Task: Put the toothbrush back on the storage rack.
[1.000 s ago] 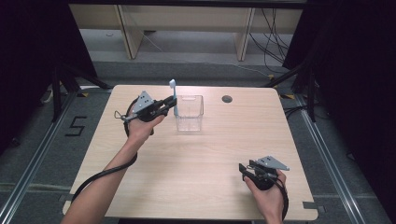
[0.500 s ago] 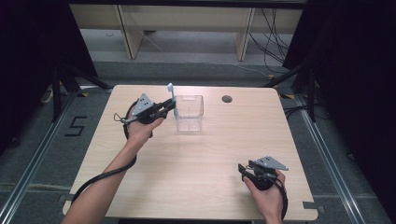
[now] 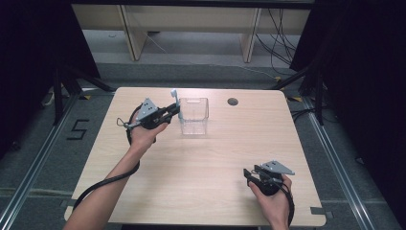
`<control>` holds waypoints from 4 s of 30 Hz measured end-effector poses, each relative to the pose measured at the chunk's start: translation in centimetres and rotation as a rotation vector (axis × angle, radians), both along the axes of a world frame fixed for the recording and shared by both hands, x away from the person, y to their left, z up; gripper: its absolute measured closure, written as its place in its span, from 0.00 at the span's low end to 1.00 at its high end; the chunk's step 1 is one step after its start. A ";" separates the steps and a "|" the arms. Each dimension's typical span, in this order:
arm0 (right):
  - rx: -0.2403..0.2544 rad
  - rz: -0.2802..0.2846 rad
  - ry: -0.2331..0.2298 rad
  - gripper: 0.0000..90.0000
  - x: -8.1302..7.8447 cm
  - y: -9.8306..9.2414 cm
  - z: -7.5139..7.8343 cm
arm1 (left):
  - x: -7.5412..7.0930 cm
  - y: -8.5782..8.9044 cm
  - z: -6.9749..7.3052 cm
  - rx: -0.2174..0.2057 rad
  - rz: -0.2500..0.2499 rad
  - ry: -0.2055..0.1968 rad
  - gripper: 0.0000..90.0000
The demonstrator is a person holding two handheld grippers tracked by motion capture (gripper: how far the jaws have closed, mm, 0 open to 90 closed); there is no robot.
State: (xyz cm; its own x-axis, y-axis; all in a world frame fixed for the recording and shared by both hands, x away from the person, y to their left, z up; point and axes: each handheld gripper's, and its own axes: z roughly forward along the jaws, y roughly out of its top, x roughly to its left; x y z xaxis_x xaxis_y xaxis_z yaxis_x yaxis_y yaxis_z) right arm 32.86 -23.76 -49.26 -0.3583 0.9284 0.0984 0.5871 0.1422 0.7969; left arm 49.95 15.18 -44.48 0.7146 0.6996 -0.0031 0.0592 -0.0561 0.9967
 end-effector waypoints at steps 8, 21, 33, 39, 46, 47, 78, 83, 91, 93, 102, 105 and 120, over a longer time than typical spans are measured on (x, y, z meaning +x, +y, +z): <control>-0.002 0.004 0.000 0.58 0.1 0.0 -0.1 | -0.1 -0.2 -0.3 0.013 -0.003 0.004 0.87; 0.002 0.010 -0.002 0.58 0.1 0.2 -0.3 | -0.1 -0.2 -0.3 0.037 0.007 0.014 0.87; 0.006 0.009 0.021 0.58 0.0 0.4 -0.4 | 0.0 -0.4 -0.6 0.059 0.012 0.040 0.87; 0.021 0.014 0.025 0.58 0.1 0.4 -0.5 | 0.1 -0.4 -0.8 0.071 0.012 0.052 0.87; 0.003 0.010 0.018 0.57 0.2 0.4 -0.6 | 0.2 -0.5 -1.0 0.087 0.015 0.072 0.87; 0.004 0.011 0.019 0.57 0.2 0.4 -0.6 | 0.2 -0.6 -1.1 0.088 0.015 0.077 0.87; -0.005 0.015 0.022 0.57 0.1 0.4 -0.6 | 0.6 -0.8 -1.9 0.122 0.015 0.122 0.87; -0.011 0.018 0.019 0.57 0.1 0.4 -0.7 | 0.7 -0.8 -1.9 0.125 0.014 0.122 0.87; 0.001 0.019 0.026 0.57 0.1 0.5 -0.7 | 0.7 -0.8 -1.9 0.128 0.016 0.124 0.86; 0.001 0.018 0.027 0.57 0.1 0.5 -0.7 | 0.7 -0.8 -1.9 0.129 0.017 0.124 0.86; 0.016 -0.001 0.046 0.57 0.0 0.7 -0.7 | 0.6 -0.7 -1.7 0.127 0.026 0.122 0.84; -0.010 0.015 0.023 0.57 0.1 0.4 -0.7 | 0.6 -0.7 -1.7 0.114 0.028 0.119 0.84; -0.011 0.014 0.024 0.57 0.1 0.4 -0.7 | 0.1 -0.3 -1.1 0.091 0.050 0.120 0.67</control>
State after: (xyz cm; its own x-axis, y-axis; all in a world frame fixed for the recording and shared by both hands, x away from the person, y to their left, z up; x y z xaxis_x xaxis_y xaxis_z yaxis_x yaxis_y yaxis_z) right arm 32.98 -23.31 -49.98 -0.3690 0.9244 0.0968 0.6041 0.1594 0.7808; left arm 50.01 14.85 -45.60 0.6770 0.7356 -0.0216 0.1830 -0.1399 0.9731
